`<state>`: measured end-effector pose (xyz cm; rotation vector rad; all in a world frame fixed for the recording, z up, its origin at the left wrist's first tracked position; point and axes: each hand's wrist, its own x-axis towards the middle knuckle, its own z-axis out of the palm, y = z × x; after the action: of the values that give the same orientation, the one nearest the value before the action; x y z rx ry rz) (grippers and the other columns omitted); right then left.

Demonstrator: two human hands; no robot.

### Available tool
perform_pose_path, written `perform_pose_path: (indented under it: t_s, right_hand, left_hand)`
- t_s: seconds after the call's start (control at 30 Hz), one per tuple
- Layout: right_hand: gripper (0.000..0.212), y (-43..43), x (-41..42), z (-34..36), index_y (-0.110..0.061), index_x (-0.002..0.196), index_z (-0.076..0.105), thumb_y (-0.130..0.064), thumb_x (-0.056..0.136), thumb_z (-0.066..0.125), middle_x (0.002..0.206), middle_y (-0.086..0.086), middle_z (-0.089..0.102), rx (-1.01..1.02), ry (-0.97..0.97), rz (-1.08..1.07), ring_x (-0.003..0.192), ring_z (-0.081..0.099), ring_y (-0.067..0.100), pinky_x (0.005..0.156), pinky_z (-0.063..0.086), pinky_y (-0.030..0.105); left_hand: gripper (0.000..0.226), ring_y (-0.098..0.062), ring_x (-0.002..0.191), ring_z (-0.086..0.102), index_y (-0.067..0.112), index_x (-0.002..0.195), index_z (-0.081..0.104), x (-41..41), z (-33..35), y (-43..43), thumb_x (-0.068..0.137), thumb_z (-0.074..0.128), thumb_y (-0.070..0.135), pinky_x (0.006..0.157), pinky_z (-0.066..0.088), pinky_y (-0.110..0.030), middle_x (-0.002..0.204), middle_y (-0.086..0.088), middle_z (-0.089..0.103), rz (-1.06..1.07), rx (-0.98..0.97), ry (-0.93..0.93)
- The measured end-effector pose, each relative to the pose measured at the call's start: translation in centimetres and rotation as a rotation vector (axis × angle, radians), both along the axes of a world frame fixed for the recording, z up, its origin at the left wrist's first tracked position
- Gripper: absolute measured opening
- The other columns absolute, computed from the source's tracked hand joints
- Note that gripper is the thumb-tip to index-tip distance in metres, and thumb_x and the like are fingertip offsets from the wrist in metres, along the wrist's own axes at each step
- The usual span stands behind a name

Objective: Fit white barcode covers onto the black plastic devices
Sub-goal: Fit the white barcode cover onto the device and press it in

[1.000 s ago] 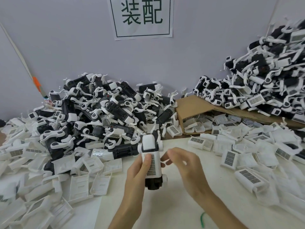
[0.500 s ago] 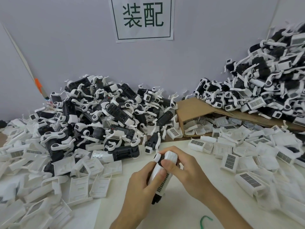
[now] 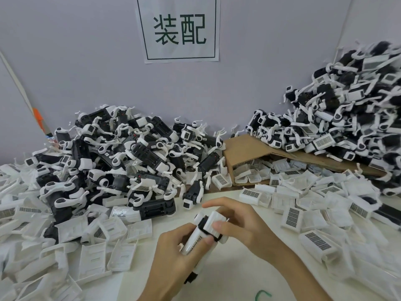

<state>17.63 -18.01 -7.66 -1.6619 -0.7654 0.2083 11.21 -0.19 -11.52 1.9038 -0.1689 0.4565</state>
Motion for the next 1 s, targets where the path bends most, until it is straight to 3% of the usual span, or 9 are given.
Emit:
perform_pose_path:
  t_s: [0.1, 0.23, 0.4, 0.57, 0.7, 0.77, 0.83, 0.93, 1.0]
  right_hand:
    - [0.037, -0.6, 0.1, 0.6, -0.028, 0.121, 0.07, -0.022, 0.084, 0.067, 0.088, 0.01, 0.068, 0.002, 0.103, 0.05, 0.069, 0.061, 0.022, 0.059, 0.049, 0.032]
    - [0.024, -1.2, 0.0, 1.0, -0.027, 0.108, 0.077, -0.03, 0.087, 0.066, 0.084, -0.005, 0.069, -0.02, 0.208, -0.011, 0.072, 0.065, 0.019, 0.061, 0.055, 0.03]
    - [0.037, -4.0, -1.0, 0.8, -0.012, 0.104, 0.078, -0.035, 0.076, 0.073, 0.089, 0.011, 0.068, 0.197, 0.497, -0.103, 0.065, 0.064, 0.018, 0.057, 0.056, 0.027]
    - [0.02, -8.8, 5.8, 13.0, -0.032, 0.121, 0.047, -0.026, 0.104, 0.054, 0.098, -0.02, 0.052, 0.372, 0.155, -0.588, 0.071, 0.059, -0.022, 0.063, 0.047, 0.001]
    - [0.038, -13.4, 13.4, 25.9, -0.031, 0.084, 0.033, -0.009, 0.11, 0.016, 0.093, -0.019, 0.04, 0.641, 0.09, -0.732, 0.073, 0.055, -0.016, 0.084, 0.038, 0.004]
    - [0.03, -13.7, 15.8, 27.3, -0.017, 0.086, 0.049, -0.011, 0.105, 0.027, 0.085, -0.005, 0.052, 0.739, 0.13, -0.919, 0.065, 0.052, 0.007, 0.064, 0.041, 0.02]
    - [0.024, -11.1, 16.5, 25.3, -0.011, 0.105, 0.061, -0.009, 0.103, 0.037, 0.099, 0.008, 0.063, 0.511, 0.018, -0.914, 0.072, 0.056, 0.016, 0.057, 0.038, 0.021]
    - [0.036, -6.2, 15.7, 19.1, -0.013, 0.135, 0.059, -0.009, 0.101, 0.047, 0.123, 0.006, 0.064, 0.088, -0.075, -0.714, 0.096, 0.063, 0.018, 0.066, 0.046, 0.017]
    - [0.042, -4.3, 14.9, 14.0, -0.017, 0.14, 0.056, -0.014, 0.098, 0.056, 0.135, 0.002, 0.061, -0.243, -0.232, -0.607, 0.112, 0.061, 0.017, 0.083, 0.049, 0.021]
  left_hand:
    - [0.052, -0.011, 0.052, 0.053, 0.022, 0.054, 0.067, 0.1, -0.1, 0.2, 0.087, 0.049, 0.059, 0.054, 0.036, -0.019, 0.054, -0.002, 0.061, 0.084, -0.115, -0.055]
    - [0.059, -0.017, 0.049, 0.057, 0.0, 0.061, 0.068, 1.0, 0.0, 1.7, 0.105, 0.04, 0.027, 0.052, 0.044, -0.018, 0.056, -0.015, 0.066, 0.333, -0.441, -0.164]
    - [0.053, -0.017, 0.04, 0.051, -0.003, 0.068, 0.065, 1.3, 0.1, 2.6, 0.108, 0.035, 0.017, 0.051, 0.046, -0.019, 0.052, -0.019, 0.062, 0.453, -0.527, -0.116]
    - [0.05, -0.032, 0.059, 0.051, -0.012, 0.075, 0.063, 1.3, 1.0, 2.0, 0.108, 0.033, 0.01, 0.051, 0.043, -0.034, 0.068, -0.031, 0.06, 0.271, -0.569, 0.051]
    - [0.047, -0.038, 0.066, 0.053, -0.016, 0.07, 0.062, 1.7, 0.9, 0.8, 0.105, 0.039, 0.005, 0.064, 0.039, -0.041, 0.067, -0.039, 0.058, 0.234, -0.552, 0.121]
    - [0.047, -0.035, 0.06, 0.054, -0.008, 0.064, 0.064, 2.0, 0.1, 0.6, 0.104, 0.046, 0.009, 0.067, 0.038, -0.043, 0.063, -0.033, 0.06, 0.258, -0.422, 0.112]
    - [0.038, -0.026, 0.057, 0.06, 0.013, 0.061, 0.069, 2.2, -1.1, 0.6, 0.098, 0.061, 0.01, 0.069, 0.047, -0.039, 0.062, -0.003, 0.069, 0.266, -0.124, 0.06]
    - [0.031, 0.001, 0.083, 0.062, 0.041, 0.067, 0.067, 2.5, -1.9, 0.1, 0.095, 0.06, 0.029, 0.078, 0.04, -0.01, 0.093, 0.04, 0.063, 0.213, 0.287, 0.045]
    - [0.021, 0.001, 0.107, 0.054, 0.055, 0.101, 0.058, 2.5, -2.0, -0.2, 0.087, 0.058, 0.04, 0.082, 0.038, -0.017, 0.109, 0.04, 0.061, 0.215, 0.547, 0.079]
